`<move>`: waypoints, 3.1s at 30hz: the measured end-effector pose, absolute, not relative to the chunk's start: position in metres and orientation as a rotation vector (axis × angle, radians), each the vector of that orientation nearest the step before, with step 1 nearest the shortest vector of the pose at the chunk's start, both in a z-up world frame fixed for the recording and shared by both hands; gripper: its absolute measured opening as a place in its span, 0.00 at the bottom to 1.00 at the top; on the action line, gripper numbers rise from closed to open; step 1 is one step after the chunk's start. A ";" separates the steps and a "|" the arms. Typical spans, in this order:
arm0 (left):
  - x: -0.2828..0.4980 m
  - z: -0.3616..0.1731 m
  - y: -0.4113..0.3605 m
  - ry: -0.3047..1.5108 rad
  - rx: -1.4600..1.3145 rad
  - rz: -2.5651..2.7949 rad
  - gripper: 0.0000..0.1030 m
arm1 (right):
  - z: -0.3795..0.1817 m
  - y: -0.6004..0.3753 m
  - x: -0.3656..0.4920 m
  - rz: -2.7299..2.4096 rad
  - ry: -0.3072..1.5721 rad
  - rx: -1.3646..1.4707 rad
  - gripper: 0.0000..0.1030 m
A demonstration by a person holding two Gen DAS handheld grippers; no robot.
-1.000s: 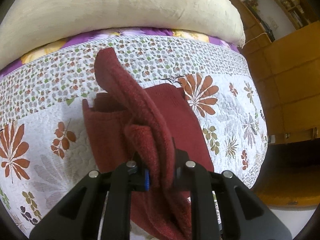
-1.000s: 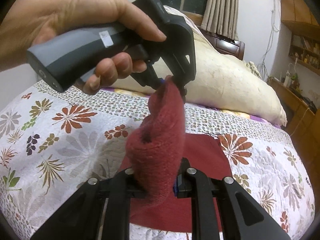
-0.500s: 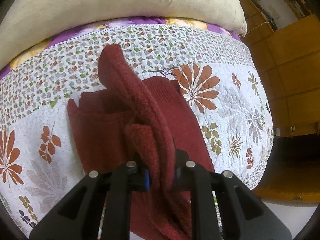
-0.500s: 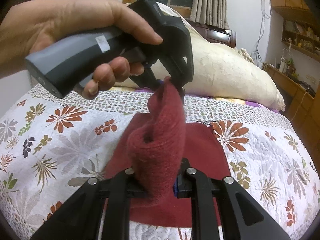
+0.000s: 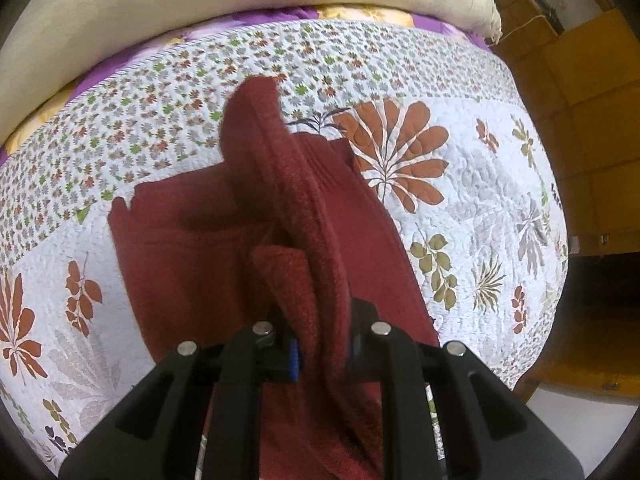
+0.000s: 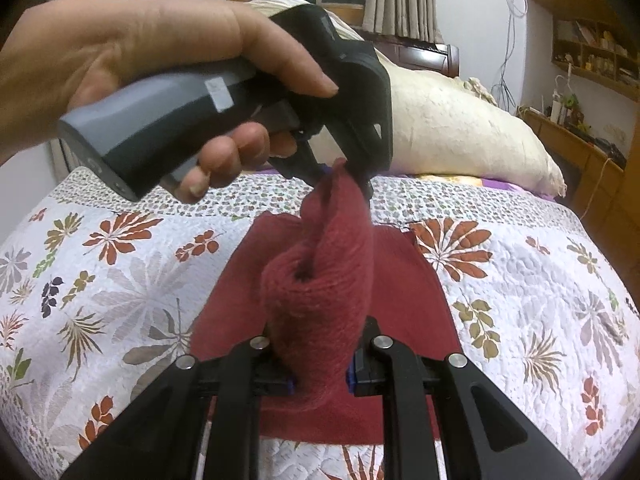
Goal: Fold small clothes
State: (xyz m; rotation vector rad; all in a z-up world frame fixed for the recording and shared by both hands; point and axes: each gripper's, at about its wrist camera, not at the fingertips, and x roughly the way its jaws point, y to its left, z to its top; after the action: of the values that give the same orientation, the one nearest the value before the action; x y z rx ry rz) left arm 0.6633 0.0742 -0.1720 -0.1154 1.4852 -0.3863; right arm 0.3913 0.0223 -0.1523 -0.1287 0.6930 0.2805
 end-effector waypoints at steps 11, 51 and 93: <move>0.668 -0.194 0.041 1.525 -0.050 -0.353 0.13 | -0.169 -0.006 0.395 0.267 0.723 -0.048 0.17; 0.578 -0.164 0.078 1.131 -0.306 -0.632 0.66 | -0.258 -0.173 0.451 0.729 1.050 0.930 0.67; 0.464 -0.242 0.118 1.147 -0.601 -0.906 0.45 | -0.270 -0.167 0.557 0.654 1.199 0.784 0.30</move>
State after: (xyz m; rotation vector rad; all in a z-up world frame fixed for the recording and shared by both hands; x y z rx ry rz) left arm 0.4641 0.1178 -0.2418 -0.6012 1.1470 -0.9060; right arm 0.5570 -0.1675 -0.2702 0.7837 1.1990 0.6539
